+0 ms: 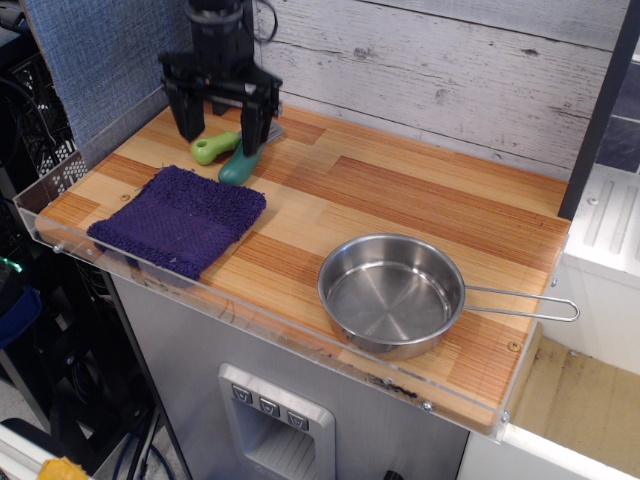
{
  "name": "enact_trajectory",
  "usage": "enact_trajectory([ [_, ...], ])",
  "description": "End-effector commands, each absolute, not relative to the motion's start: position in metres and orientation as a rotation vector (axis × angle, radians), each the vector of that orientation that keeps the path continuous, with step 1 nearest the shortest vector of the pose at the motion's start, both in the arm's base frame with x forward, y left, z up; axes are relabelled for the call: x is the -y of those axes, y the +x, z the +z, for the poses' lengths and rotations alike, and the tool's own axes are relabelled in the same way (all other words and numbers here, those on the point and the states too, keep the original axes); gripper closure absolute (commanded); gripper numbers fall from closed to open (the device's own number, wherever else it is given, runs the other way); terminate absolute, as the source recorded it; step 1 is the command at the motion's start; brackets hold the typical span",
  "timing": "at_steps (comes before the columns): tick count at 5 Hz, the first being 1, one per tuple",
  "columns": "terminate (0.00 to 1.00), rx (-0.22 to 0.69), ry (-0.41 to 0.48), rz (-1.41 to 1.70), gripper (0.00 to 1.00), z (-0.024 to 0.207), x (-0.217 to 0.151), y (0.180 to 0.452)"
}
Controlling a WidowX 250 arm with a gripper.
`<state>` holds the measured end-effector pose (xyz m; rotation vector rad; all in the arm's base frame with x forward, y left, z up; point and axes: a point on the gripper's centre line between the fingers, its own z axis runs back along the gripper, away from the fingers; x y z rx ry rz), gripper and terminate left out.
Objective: Place cucumber into pot, laying down.
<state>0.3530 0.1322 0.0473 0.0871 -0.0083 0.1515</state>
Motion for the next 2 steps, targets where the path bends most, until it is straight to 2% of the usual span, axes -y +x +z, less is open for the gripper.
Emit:
enact_trajectory([
  [1,0.0,0.053,0.163,0.145,0.0,0.0365,-0.1335,0.3639],
  [2,0.0,0.065,0.173,0.162,0.0,0.0291,-0.1336,0.3675],
])
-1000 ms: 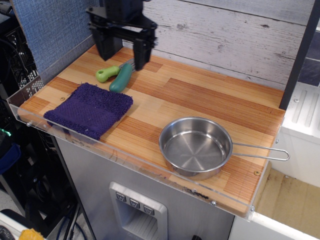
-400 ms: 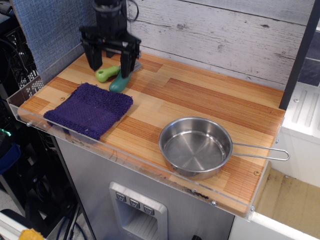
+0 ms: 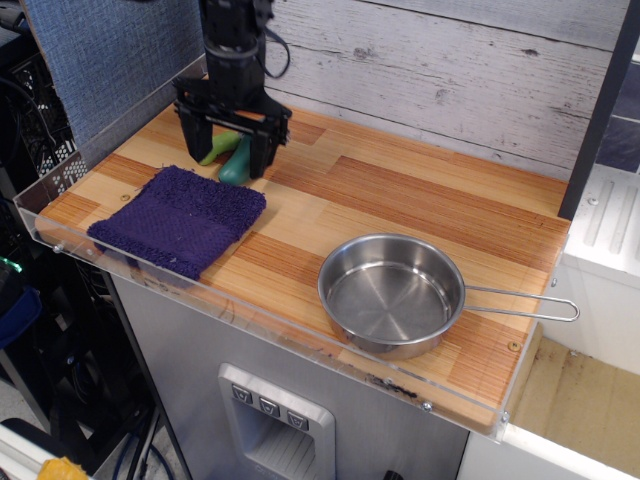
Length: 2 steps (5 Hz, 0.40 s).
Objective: Place cucumber into pot, laying down.
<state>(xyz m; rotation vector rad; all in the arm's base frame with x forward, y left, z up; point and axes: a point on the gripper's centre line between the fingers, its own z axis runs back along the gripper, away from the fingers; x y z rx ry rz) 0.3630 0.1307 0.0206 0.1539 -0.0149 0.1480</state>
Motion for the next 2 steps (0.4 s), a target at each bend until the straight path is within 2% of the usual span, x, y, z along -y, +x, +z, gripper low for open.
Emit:
enact_trajectory([
  [1,0.0,0.064,0.166,0.178,0.0,0.0223,-0.1341,0.3697],
  [2,0.0,0.059,0.168,0.19,1.0,0.0171,-0.1291,0.3713],
])
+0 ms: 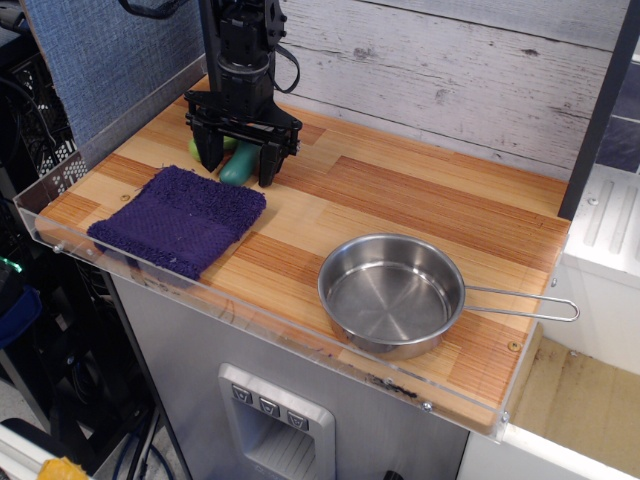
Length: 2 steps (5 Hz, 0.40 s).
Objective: Place cucumber into pot, laying down.
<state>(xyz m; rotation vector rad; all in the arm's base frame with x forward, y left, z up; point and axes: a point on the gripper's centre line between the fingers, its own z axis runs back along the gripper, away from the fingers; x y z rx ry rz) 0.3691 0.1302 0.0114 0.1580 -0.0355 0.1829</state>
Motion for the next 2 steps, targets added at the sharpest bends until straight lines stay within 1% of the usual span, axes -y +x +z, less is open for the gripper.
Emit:
enact_trajectory([
  [1,0.0,0.082,0.145,0.201,1.0,0.03,-0.131,0.368],
  [2,0.0,0.127,0.079,0.23,1.0,0.05,-0.134,0.365],
])
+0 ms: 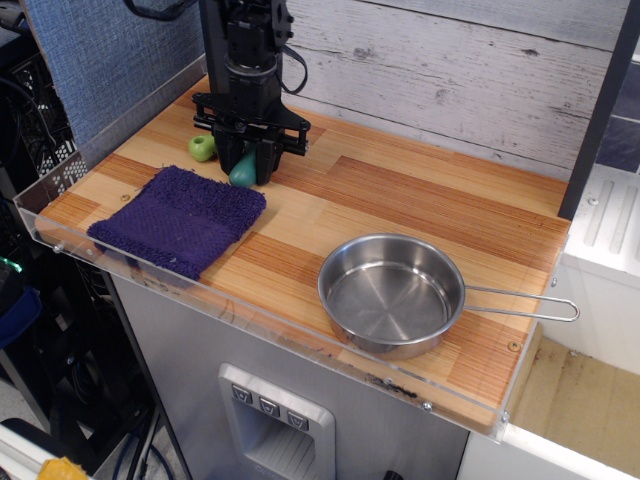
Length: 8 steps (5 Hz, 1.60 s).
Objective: Place cucumber into pot, laying down.
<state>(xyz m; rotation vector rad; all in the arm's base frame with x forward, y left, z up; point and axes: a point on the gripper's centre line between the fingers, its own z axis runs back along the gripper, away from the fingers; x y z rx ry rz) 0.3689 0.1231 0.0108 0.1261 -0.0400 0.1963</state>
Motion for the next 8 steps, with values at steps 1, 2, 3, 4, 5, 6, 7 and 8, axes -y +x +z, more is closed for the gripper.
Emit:
enact_trajectory([
  [1,0.0,0.19,0.053,0.234,1.0,0.085,-0.13,0.368],
  [2,0.0,0.243,0.044,0.176,1.0,0.114,-0.09,0.365],
  [3,0.0,0.259,0.015,0.092,1.0,0.122,-0.041,0.35],
  [4,0.0,0.233,-0.005,0.056,1.0,0.12,0.006,0.326],
  [5,0.0,0.186,-0.022,0.051,1.0,0.105,0.027,0.305],
  [6,0.0,0.095,-0.08,0.092,1.0,0.077,0.037,0.289],
  [7,0.0,0.051,-0.076,0.11,1.0,0.054,0.045,0.28],
  [8,0.0,0.035,-0.058,0.104,1.0,0.036,0.056,0.281],
])
